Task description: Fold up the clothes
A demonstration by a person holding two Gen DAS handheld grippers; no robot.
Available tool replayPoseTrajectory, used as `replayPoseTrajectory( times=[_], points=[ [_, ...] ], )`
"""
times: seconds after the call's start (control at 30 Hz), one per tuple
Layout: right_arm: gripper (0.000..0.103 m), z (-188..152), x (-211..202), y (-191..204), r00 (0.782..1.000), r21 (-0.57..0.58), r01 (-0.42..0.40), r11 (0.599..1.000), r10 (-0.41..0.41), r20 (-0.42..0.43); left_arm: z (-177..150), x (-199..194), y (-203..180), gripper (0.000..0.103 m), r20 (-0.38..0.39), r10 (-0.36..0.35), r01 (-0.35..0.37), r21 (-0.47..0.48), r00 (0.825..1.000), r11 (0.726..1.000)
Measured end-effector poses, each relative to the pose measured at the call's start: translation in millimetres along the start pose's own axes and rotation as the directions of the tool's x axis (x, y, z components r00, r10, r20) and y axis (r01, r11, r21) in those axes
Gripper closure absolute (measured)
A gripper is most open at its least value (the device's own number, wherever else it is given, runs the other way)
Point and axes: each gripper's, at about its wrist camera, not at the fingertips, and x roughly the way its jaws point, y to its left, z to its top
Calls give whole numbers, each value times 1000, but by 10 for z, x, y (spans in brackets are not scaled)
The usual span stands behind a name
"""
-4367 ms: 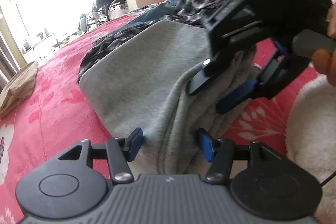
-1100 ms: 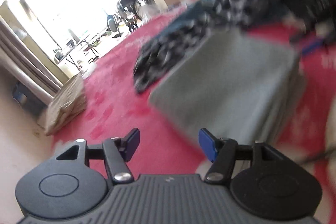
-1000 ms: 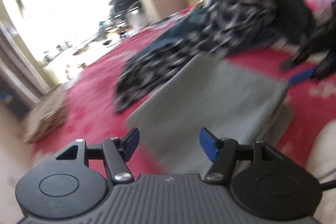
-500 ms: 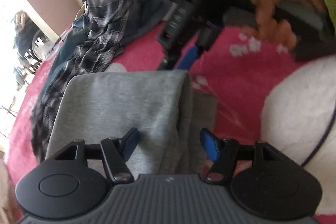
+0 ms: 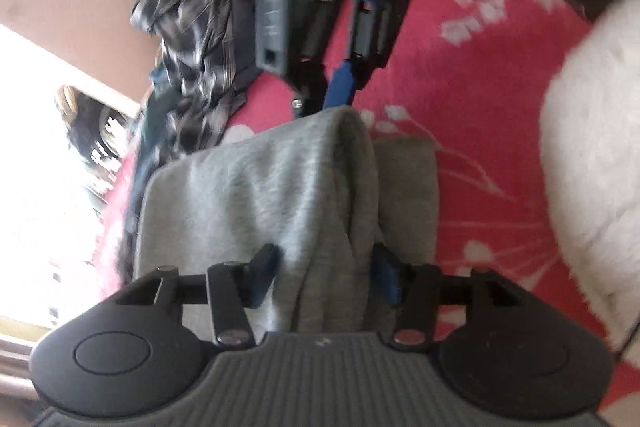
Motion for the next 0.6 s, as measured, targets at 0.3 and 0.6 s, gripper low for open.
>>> replayPoseTrajectory(
  times=[0.3, 0.6],
  points=[
    [53, -15, -3, 8, 998, 16, 55, 998, -55, 6, 34, 26, -254, 53, -14, 105, -103, 104, 994, 989],
    [87, -44, 12, 59, 1000, 56, -12, 998, 10, 26, 41, -135, 30, 81, 21, 123, -120, -127, 992, 985]
  ],
)
